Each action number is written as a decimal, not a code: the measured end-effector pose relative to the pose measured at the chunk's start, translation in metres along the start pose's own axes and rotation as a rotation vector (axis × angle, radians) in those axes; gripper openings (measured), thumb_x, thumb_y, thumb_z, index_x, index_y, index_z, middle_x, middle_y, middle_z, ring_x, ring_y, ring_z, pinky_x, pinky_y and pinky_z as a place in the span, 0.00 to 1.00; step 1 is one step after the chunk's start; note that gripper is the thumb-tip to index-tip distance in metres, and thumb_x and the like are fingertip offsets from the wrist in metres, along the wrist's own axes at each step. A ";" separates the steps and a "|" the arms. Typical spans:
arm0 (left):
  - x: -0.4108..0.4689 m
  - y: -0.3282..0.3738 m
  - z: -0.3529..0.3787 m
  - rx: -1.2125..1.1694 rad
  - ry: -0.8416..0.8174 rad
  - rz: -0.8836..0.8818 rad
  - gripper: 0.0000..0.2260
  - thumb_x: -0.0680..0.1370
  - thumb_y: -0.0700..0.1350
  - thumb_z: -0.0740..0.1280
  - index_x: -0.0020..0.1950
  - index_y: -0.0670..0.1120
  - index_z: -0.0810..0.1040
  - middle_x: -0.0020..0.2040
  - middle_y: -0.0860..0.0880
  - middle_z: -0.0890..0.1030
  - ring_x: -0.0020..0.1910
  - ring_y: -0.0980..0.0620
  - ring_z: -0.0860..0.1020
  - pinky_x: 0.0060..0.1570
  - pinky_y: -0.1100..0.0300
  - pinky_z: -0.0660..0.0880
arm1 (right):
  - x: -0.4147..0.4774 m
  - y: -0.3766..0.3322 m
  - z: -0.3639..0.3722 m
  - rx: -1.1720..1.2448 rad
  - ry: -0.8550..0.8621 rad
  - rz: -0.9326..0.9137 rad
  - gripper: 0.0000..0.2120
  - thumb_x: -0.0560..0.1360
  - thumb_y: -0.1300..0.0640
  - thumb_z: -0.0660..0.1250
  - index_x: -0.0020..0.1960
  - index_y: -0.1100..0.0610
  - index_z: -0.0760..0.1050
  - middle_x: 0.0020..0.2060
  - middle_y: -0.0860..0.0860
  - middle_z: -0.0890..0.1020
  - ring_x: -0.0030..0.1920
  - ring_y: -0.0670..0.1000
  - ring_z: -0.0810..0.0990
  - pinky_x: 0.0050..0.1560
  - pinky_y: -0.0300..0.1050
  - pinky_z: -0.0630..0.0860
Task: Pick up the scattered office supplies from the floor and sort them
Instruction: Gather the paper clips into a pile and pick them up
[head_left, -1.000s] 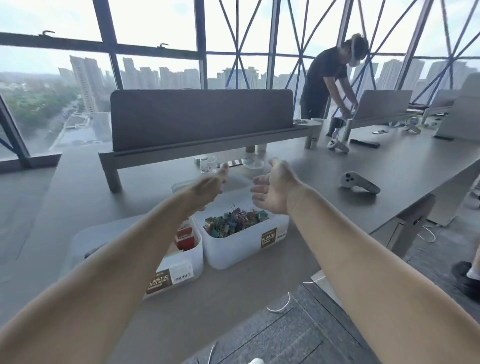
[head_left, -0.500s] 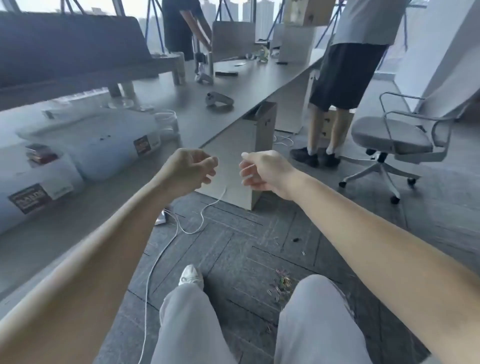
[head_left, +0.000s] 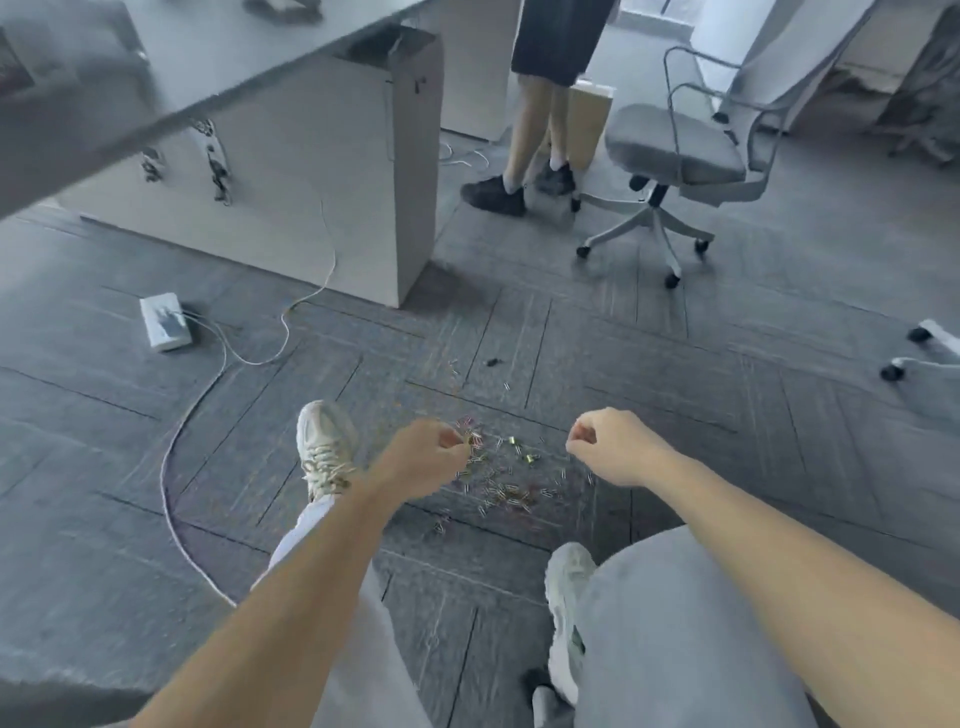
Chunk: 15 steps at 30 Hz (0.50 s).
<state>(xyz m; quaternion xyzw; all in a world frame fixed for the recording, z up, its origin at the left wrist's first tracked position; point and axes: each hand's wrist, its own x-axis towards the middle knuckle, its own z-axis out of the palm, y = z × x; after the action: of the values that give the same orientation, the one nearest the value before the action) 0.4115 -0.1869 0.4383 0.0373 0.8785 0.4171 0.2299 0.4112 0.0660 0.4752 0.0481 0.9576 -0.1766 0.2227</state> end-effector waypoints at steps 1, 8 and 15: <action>0.006 -0.008 0.010 0.009 -0.014 -0.012 0.07 0.81 0.50 0.65 0.47 0.50 0.80 0.38 0.56 0.80 0.39 0.57 0.79 0.40 0.62 0.72 | 0.008 0.010 0.007 0.001 0.001 0.026 0.08 0.80 0.50 0.62 0.52 0.51 0.78 0.47 0.48 0.81 0.47 0.51 0.80 0.45 0.45 0.75; 0.063 -0.029 0.074 0.071 -0.122 -0.118 0.10 0.80 0.50 0.66 0.39 0.53 0.79 0.36 0.56 0.81 0.41 0.52 0.80 0.44 0.61 0.73 | 0.060 0.076 0.062 0.254 -0.060 0.198 0.12 0.80 0.53 0.61 0.49 0.60 0.79 0.42 0.54 0.83 0.40 0.54 0.79 0.39 0.46 0.74; 0.154 -0.038 0.130 0.132 -0.213 -0.220 0.08 0.80 0.51 0.64 0.50 0.49 0.80 0.44 0.51 0.82 0.40 0.53 0.81 0.36 0.61 0.73 | 0.127 0.146 0.118 0.445 -0.126 0.389 0.09 0.77 0.57 0.61 0.38 0.56 0.69 0.33 0.55 0.72 0.35 0.52 0.70 0.38 0.44 0.69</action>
<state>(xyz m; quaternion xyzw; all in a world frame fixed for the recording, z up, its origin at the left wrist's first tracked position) 0.3354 -0.0789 0.2812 -0.0003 0.8734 0.3244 0.3631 0.3711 0.1617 0.2734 0.2673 0.8524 -0.3389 0.2952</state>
